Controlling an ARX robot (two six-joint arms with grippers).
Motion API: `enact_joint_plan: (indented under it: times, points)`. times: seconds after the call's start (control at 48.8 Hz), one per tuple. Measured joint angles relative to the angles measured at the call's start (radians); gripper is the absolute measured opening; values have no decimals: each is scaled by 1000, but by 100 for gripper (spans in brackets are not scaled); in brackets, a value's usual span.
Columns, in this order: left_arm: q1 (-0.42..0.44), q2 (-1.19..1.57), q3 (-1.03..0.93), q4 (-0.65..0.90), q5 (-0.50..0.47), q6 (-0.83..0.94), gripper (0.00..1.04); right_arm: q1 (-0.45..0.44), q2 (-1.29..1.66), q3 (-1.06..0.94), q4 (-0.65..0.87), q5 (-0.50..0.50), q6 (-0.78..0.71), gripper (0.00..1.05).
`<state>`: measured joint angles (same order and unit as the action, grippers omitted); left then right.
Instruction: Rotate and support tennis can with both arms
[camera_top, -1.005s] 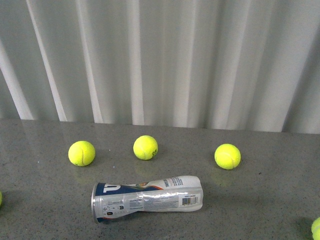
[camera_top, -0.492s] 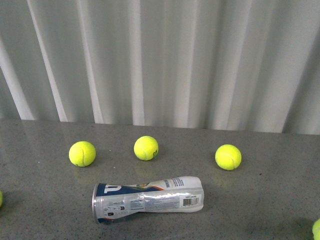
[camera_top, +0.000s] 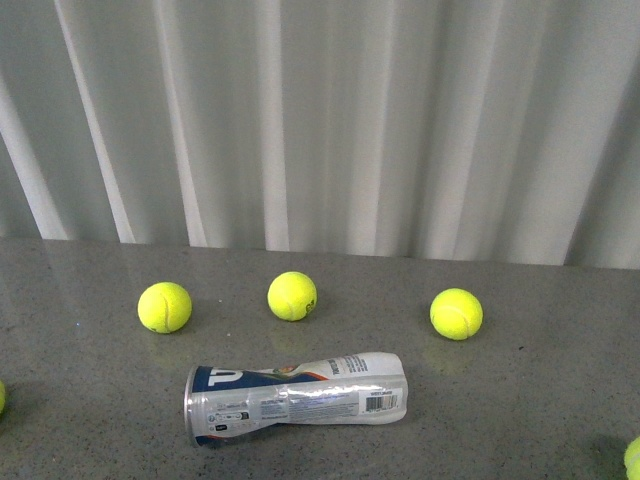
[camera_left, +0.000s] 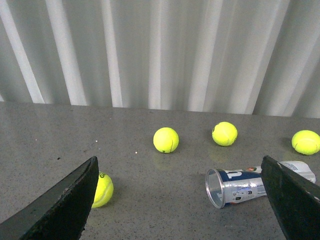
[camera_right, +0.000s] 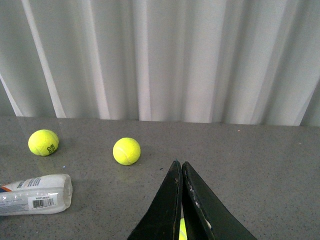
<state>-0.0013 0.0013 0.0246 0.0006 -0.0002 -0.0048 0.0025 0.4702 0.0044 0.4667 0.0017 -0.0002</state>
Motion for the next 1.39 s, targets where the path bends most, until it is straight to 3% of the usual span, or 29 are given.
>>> enact_joint_plan:
  times: [0.779,0.861,1.005,1.046,1.189,1.394]
  points:
    - [0,0,0,0,0,0,98,0,-300,0,-294,0,0,3]
    - [0,0,0,0,0,0,98,0,-435,1,-459,-2,0,3]
    - [0,0,0,0,0,0,98,0,-465,1,-465,-2,0,3]
    - [0,0,0,0,0,0,98,0,-465,1,-466,-2,0,6]
    - [0,0,0,0,0,0,98,0,-466,1,-466,-2,0,32]
    - [0,0,0,0,0,0,98,0,-466,1,-466,-2,0,80]
